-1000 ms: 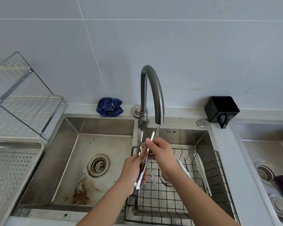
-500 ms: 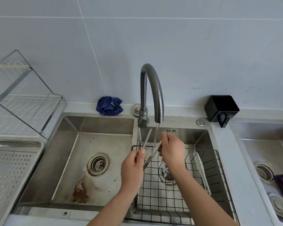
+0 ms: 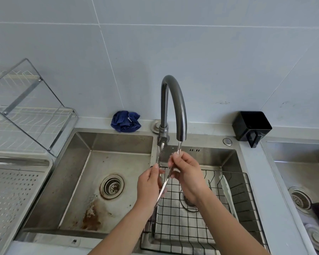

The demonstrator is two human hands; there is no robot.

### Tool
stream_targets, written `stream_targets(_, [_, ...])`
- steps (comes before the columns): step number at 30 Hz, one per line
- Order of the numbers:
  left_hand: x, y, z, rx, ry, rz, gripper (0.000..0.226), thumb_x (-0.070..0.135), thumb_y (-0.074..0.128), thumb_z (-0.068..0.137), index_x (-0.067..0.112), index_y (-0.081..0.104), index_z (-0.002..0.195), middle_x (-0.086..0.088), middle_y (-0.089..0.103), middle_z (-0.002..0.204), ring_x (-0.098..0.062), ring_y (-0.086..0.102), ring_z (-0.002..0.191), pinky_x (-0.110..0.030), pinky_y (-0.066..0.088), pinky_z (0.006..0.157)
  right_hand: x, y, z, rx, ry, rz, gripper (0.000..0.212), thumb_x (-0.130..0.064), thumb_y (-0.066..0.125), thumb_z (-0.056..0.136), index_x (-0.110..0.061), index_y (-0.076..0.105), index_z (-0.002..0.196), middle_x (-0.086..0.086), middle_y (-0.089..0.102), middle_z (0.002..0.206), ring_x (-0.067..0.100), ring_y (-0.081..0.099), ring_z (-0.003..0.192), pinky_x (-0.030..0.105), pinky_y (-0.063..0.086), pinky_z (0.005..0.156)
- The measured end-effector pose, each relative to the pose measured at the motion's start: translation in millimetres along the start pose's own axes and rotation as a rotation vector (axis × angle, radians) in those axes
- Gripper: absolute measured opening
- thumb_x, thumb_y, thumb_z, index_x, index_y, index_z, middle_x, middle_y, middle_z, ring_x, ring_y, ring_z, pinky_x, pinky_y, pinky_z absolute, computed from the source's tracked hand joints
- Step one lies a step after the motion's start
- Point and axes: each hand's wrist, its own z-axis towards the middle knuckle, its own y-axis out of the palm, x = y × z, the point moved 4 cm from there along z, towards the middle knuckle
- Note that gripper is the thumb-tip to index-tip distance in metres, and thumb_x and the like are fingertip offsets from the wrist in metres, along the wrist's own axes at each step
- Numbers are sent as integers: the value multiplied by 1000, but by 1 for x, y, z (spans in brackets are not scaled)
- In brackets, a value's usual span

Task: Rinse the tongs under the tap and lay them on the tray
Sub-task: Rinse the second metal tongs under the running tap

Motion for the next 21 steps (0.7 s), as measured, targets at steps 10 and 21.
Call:
stream_targets(10, [1, 29, 5, -217, -267, -173, 47, 47, 48, 102, 10, 69, 81, -7, 63, 62, -18, 57, 48, -27, 43, 43, -1, 2, -2, 0, -54, -303, 11, -24, 64, 93, -14, 66, 97, 18, 67, 78, 27, 56, 55, 34, 47, 45])
stream_targets(21, [-6, 31, -9, -544, -172, -258, 73, 83, 35, 85, 30, 66, 124, -1, 68, 102, -10, 56, 71, -29, 39, 58, 1, -9, -16, -110, -19, -552, 10, -17, 66, 95, -8, 68, 97, 28, 63, 84, 40, 67, 64, 50, 60, 58])
